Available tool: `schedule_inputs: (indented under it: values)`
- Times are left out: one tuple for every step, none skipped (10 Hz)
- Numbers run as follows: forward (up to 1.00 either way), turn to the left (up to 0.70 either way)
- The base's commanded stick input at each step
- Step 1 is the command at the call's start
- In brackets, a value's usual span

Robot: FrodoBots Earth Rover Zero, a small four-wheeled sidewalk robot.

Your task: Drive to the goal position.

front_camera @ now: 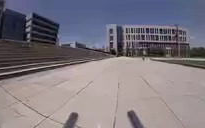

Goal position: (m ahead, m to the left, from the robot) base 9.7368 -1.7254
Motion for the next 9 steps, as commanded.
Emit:
schedule_inputs:
  values:
    - [0.70, -0.27]
    - [0.70, -0.27]
    - [0.70, -0.26]
    - [0.70, -0.08]
    - [0.70, 0.00]
    - [0.70, 0.00]
    - [0.70, 0.00]
    - [0.70, 0.00]
    - [0.70, 0.00]
